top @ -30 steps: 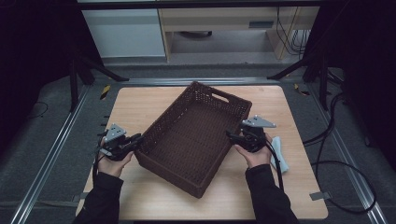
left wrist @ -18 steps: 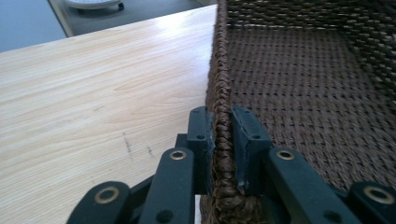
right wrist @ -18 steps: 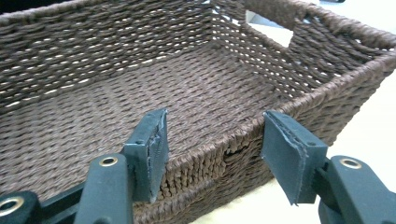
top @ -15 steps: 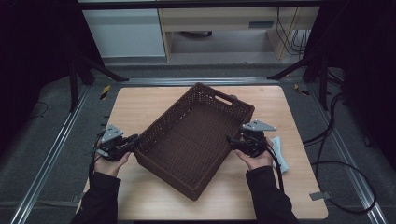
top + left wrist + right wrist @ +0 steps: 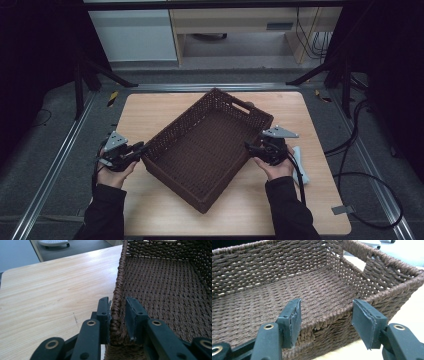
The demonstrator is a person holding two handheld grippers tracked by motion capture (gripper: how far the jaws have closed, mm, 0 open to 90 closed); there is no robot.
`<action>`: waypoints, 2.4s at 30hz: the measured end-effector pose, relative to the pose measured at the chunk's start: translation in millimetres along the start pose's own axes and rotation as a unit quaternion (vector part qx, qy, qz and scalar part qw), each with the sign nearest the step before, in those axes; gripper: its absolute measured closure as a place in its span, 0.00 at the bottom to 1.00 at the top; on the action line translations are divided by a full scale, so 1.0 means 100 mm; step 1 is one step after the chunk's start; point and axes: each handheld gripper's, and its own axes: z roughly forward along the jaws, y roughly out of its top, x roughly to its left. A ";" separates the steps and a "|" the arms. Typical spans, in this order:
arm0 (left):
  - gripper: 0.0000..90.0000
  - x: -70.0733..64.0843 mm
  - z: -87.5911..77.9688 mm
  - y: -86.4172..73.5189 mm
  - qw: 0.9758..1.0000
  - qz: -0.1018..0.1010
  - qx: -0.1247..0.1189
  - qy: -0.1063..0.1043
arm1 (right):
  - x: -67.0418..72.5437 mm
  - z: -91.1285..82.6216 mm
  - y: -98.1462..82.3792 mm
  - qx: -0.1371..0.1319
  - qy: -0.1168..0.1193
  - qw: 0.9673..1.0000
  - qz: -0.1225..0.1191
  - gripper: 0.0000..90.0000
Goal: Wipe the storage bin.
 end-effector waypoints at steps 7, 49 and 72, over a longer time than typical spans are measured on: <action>0.86 0.05 0.05 0.03 1.000 -0.003 0.004 0.012 | 0.08 -0.06 -0.01 0.004 -0.002 1.000 -0.010 0.45; 0.58 0.05 -0.13 0.01 0.997 -0.040 -0.030 0.055 | 0.03 -0.21 -0.05 -0.005 -0.034 0.999 -0.017 0.49; 0.63 0.12 0.12 0.04 0.997 -0.038 -0.020 0.059 | -0.26 -0.36 0.00 -0.028 -0.075 0.997 -0.019 0.45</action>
